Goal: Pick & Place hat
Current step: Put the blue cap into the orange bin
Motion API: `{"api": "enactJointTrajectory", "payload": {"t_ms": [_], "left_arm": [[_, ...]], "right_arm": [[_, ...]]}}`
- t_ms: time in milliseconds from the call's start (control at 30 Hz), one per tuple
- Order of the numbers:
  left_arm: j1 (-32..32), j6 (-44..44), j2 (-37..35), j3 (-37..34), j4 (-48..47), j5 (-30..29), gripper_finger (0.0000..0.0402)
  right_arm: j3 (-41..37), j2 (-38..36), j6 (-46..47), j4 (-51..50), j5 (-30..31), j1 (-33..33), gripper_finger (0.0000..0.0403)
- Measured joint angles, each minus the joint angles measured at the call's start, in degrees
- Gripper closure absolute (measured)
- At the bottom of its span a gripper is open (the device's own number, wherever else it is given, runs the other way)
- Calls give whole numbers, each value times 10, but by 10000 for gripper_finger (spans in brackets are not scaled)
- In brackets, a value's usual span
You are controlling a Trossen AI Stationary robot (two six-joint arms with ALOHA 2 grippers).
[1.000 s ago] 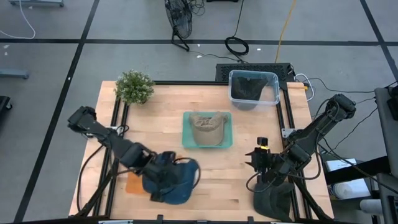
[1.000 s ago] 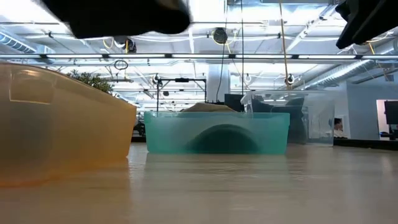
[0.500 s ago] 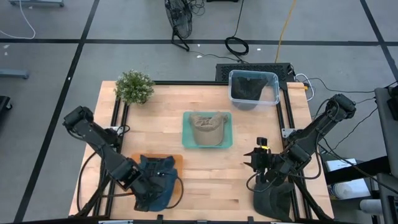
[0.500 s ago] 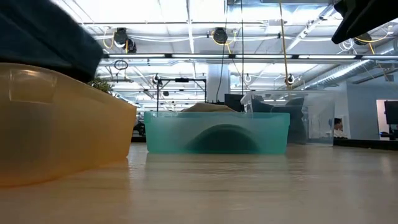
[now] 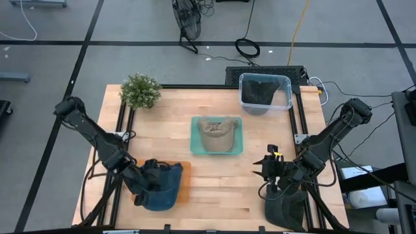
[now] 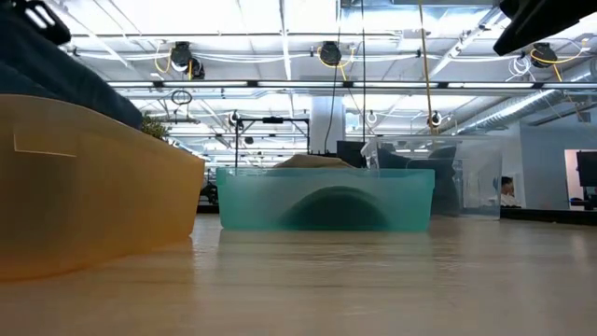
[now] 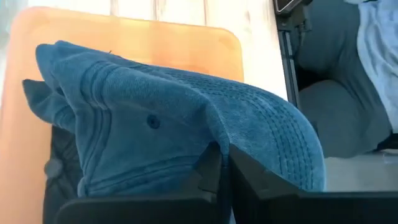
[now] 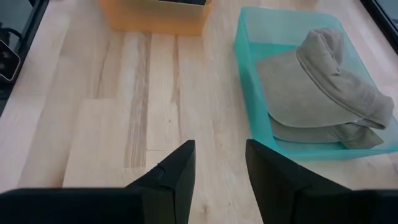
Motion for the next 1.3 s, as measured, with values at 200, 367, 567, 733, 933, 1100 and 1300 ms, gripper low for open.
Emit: {"api": "enactJointTrajectory", "payload": {"t_ms": [200, 367, 567, 733, 933, 1100, 1300], "left_arm": [[11, 11, -22, -50, 37, 3, 395], [24, 39, -22, -51, 36, 2, 382], [42, 63, -19, -51, 3, -30, 395], [43, 88, -19, -51, -15, -70, 369], [43, 99, -19, -79, 5, -72, 344], [42, 97, -20, -133, 58, -78, 342], [41, 108, -20, -150, 73, -114, 342]], "right_arm": [[0, 0, 7, 9, 0, 0, 273], [0, 0, 7, 19, 0, 0, 273], [0, 0, 19, 19, 0, 0, 273], [0, 0, 19, 19, 0, 0, 273], [0, 0, 19, 19, 0, 0, 273], [0, 0, 18, 19, 0, 0, 273], [0, 0, 18, 19, 0, 0, 273]]}}
